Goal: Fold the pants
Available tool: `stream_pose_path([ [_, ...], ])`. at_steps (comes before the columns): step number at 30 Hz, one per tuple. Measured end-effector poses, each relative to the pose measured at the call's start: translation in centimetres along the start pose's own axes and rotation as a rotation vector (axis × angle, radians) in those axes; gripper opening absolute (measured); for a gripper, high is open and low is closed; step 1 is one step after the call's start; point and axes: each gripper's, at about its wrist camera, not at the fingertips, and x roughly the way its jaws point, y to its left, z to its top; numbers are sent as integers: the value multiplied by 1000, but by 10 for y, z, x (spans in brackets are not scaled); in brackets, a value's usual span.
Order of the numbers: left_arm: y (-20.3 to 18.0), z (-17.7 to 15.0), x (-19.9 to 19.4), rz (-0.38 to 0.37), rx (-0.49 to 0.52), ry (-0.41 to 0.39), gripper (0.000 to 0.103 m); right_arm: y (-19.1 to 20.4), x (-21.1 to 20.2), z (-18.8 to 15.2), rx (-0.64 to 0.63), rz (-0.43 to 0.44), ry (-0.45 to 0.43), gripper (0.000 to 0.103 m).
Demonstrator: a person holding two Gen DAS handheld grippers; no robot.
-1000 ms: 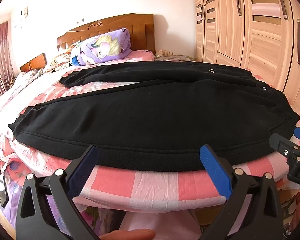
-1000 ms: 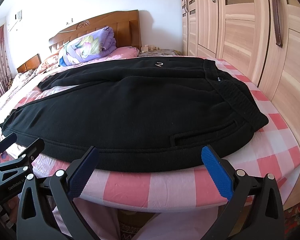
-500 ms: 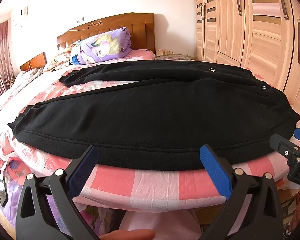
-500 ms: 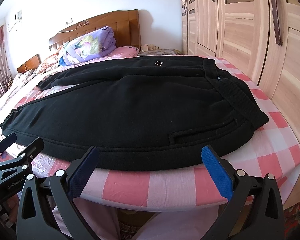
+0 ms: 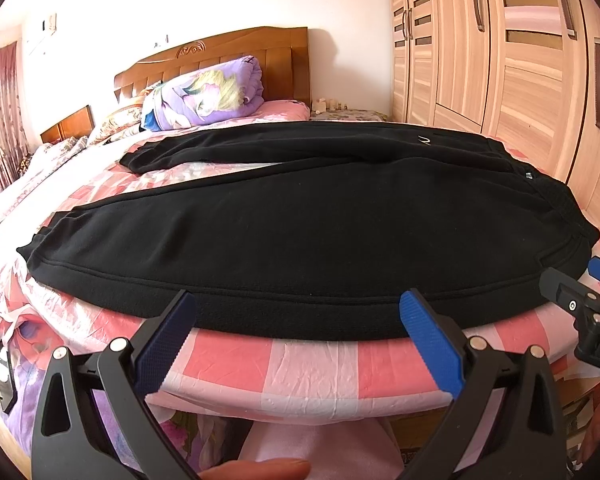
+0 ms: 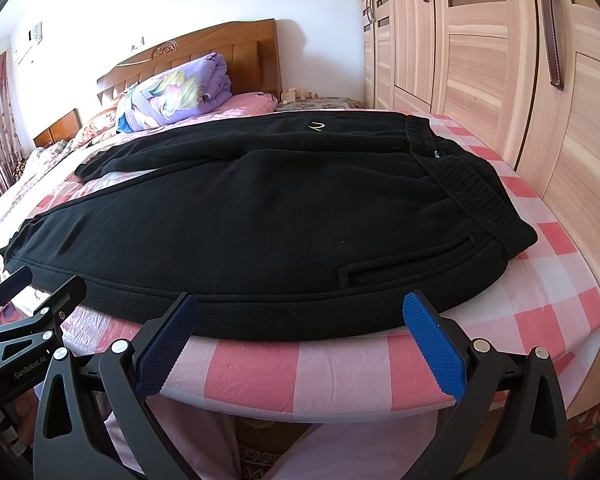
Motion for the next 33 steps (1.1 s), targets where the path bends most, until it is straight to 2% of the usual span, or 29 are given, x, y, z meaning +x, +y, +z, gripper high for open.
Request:
stream_pose_path([
  [4,1,2,1,3,13,3,102,-1,-2,8,-31,17,-22,99],
  [7,2,17,3,26,66,-13,102,-7,-4,27,-68,63,-47,99],
  [11,18,64,11,-17,129,-52,102,-22,4,88,-135,131,-118,99],
  [14,26,119,20,3,180,-137,102,-30,36,146,-227,179,-138,99],
  [16,28,155,28,-5,204,-179,102,-29,69,183,-301,203,-108,99],
  [18,34,194,44,-25,173,-191,102,-29,123,223,-355,228,15,99],
  [20,41,229,64,-17,105,-231,102,-30,172,252,-388,245,107,99],
  [21,40,241,75,2,109,-236,102,-33,195,264,-403,240,134,99],
  [23,32,267,109,64,186,-187,102,-35,247,284,-431,201,192,99],
  [25,29,286,141,69,238,-93,102,-41,290,297,-439,178,249,99],
  [27,27,303,192,-16,279,78,102,-46,330,308,-430,182,296,99],
  [28,27,308,211,-31,271,111,102,-47,342,312,-425,191,310,99],
  [31,31,317,251,-35,246,143,102,-50,376,321,-434,254,347,99],
  [33,33,321,283,-106,209,245,102,-53,394,325,-444,275,381,98],
])
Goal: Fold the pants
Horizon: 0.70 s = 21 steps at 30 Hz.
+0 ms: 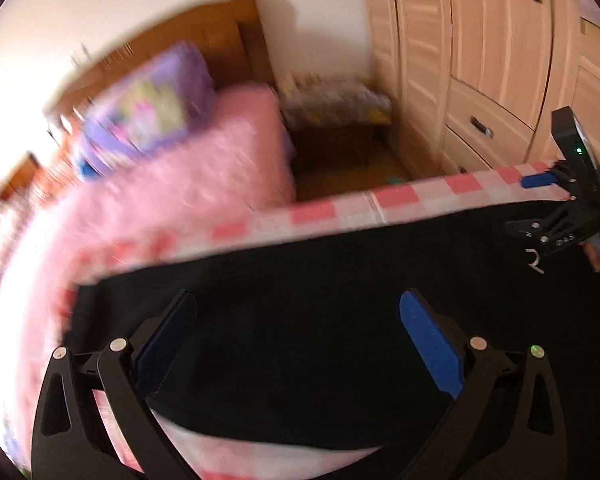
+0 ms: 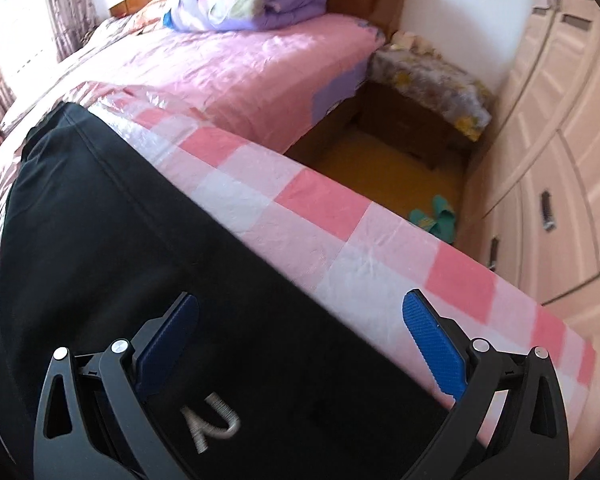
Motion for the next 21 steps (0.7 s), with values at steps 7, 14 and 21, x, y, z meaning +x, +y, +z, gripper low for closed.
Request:
stream_pose_path([
  [7,13,14,76,-267,-230,167,101,7,-11,-11,-72,181,-32,26],
  [14,27,18,114,-431,-583,320,101,70,-95,-49,-278,-43,-217,9],
  [21,30,8,126,-436,-775,365,84,160,-146,-118,-390,-227,-356,9],
])
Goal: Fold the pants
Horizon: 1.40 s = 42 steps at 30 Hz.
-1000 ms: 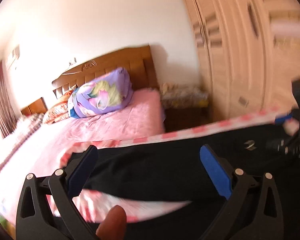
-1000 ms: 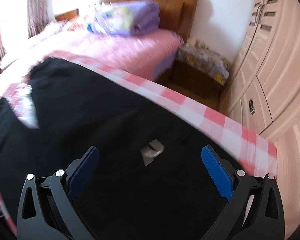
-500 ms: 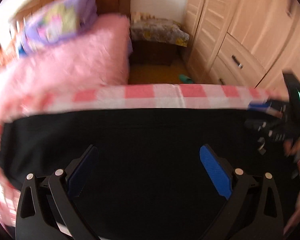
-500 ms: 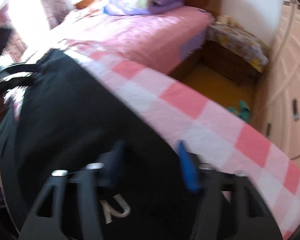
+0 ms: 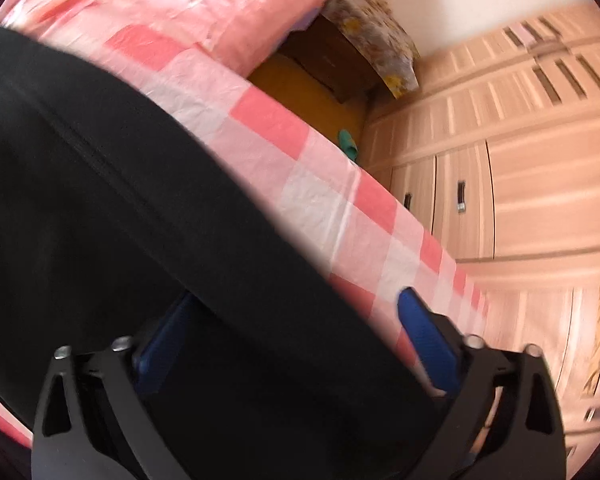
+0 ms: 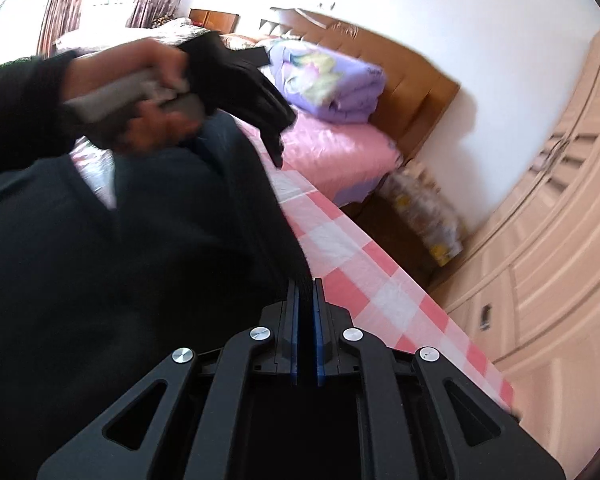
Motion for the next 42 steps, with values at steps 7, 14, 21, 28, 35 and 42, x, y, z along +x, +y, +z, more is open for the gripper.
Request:
stream_pose_path([
  [7,13,-78,-94,-103,166,-285,9,53,-51,-39,88,-160,-58,8],
  [14,63,-274,-174,-53,549,-643,19,110,-104,-85,142,-175,-38,24],
  [21,154,-288,-114,-108,315,-405,56,96,-145,-133,454,-88,2,87],
  [28,163,-287,-114,-191,327,-427,91,-8,-157,-221,1144,31,-62,88],
  [35,140,-289,-106,-54,423,-436,101,-78,-126,-236,1336,5,-102,88],
  [42,152,-293,-107,-36,444,-441,101,-105,-96,-250,1425,33,-106,52],
])
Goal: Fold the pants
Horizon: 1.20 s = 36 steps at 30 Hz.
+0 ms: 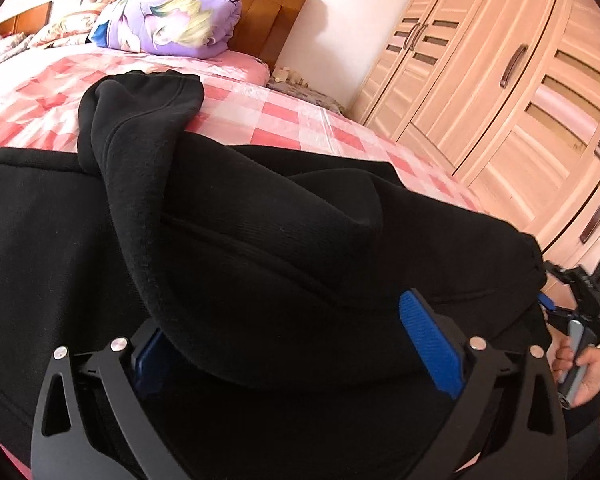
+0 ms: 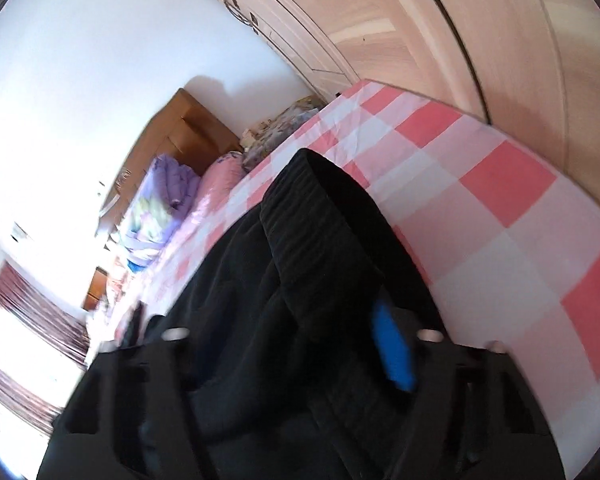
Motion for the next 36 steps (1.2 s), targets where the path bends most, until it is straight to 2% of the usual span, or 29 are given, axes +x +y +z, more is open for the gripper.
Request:
stream_pose_path([
  [1,2,1,0,-8,-7,-3,101,-2,3,2,2,2,3,32],
  [5,10,0,-3,-49,-40,-11,101,8,-19,-3,-43,35,-51,22],
  [7,16,1,-5,-83,-71,-16,101,21,-28,-3,-78,58,-67,20],
  [10,34,1,-12,-176,-171,-37,101,33,-36,2,-99,86,-83,20],
  [13,40,4,-16,-182,-232,-23,101,35,-39,6,-87,106,-90,20],
  [15,43,8,-14,-179,-284,13,101,36,-42,5,-83,115,-91,20],
  [18,36,16,-7,-118,-293,74,101,36,-43,5,-74,126,-91,20],
  [19,30,20,-4,-75,-275,95,95,37,-43,5,-74,127,-90,20],
  [20,27,22,-3,-54,-267,103,46,38,-43,7,-74,127,-89,20],
  [21,25,24,2,-45,-265,134,23,38,-41,10,-74,126,-86,20],
  [22,24,29,7,-56,-272,172,15,40,-37,16,-74,126,-75,20],
  [25,17,70,2,-118,-274,163,12,46,-31,33,-70,122,-51,20],
  [27,2,115,-21,-178,-240,58,11,51,-35,45,-53,139,-65,20],
  [29,-16,153,-54,-200,-150,-104,11,54,-47,47,-45,183,-101,20],
  [31,-25,166,-81,-240,-70,-243,11,53,-59,42,-43,224,-128,20],
  [32,-29,166,-90,-229,-24,-277,11,49,-64,35,-53,224,-128,20],
  [34,-30,155,-81,-97,18,-192,11,38,-66,22,-52,203,-96,20],
  [36,-20,138,-65,-30,27,-95,11,20,-59,10,-28,184,-19,19],
])
